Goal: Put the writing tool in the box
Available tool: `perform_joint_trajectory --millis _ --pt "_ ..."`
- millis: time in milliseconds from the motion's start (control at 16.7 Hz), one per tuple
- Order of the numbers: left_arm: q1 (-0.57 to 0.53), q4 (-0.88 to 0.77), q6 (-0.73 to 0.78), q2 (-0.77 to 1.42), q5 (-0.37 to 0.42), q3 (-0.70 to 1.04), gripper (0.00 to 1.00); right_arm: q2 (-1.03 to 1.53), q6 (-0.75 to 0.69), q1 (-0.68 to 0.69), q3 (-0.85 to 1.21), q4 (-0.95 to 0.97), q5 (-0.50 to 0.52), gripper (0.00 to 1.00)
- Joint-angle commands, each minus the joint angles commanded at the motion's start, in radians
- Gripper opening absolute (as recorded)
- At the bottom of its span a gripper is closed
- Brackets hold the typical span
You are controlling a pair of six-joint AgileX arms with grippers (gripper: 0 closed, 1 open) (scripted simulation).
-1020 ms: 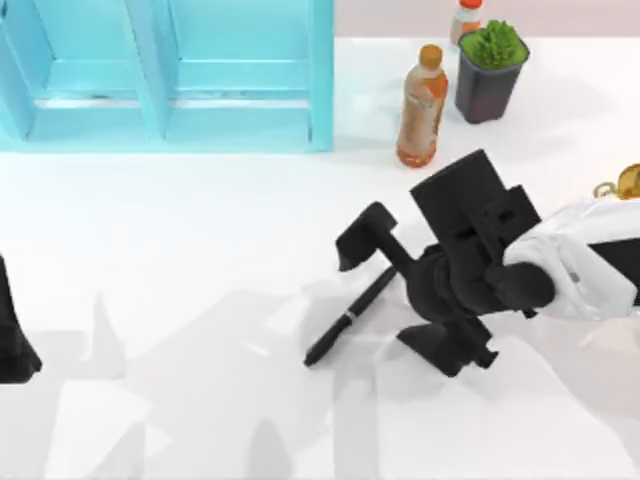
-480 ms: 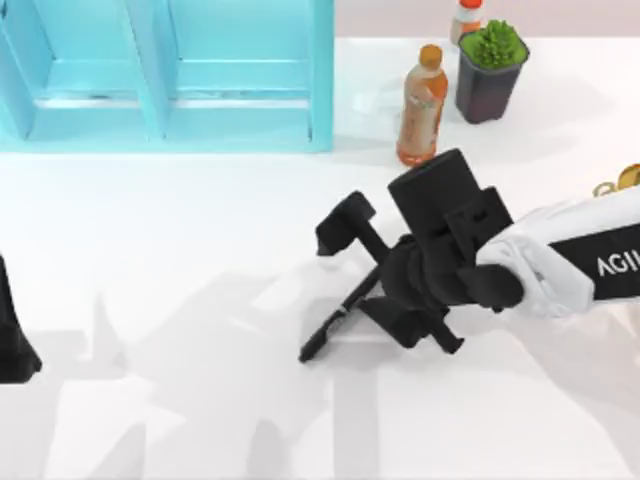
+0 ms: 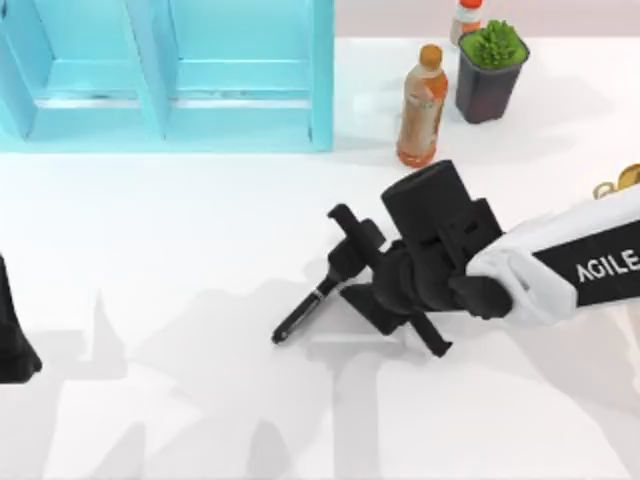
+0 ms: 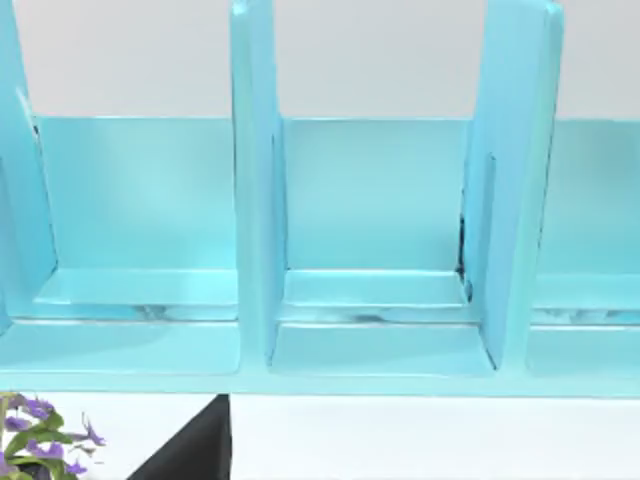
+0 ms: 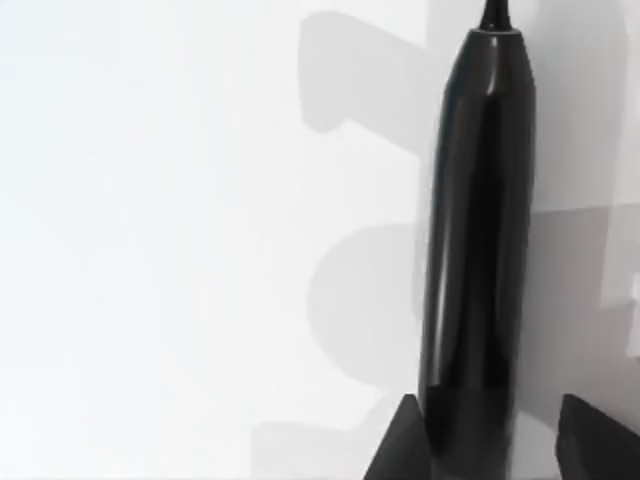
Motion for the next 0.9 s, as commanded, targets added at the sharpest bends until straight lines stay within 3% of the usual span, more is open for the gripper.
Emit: perform_joint_trajectory --millis 180,240,900 --pt "0.0 0.0 0.0 0.0 0.0 0.0 1.0 0.0 0.0 0.0 0.0 0.0 0.0 0.02" --pt "0.0 0.0 0.0 0.0 0.0 0.0 1.0 0.0 0.0 0.0 0.0 0.0 0.0 0.0" --pt "0.0 0.0 0.0 0.0 0.0 0.0 1.0 -0.071 0.005 -0.009 0.045 -0.038 -0.005 0.0"
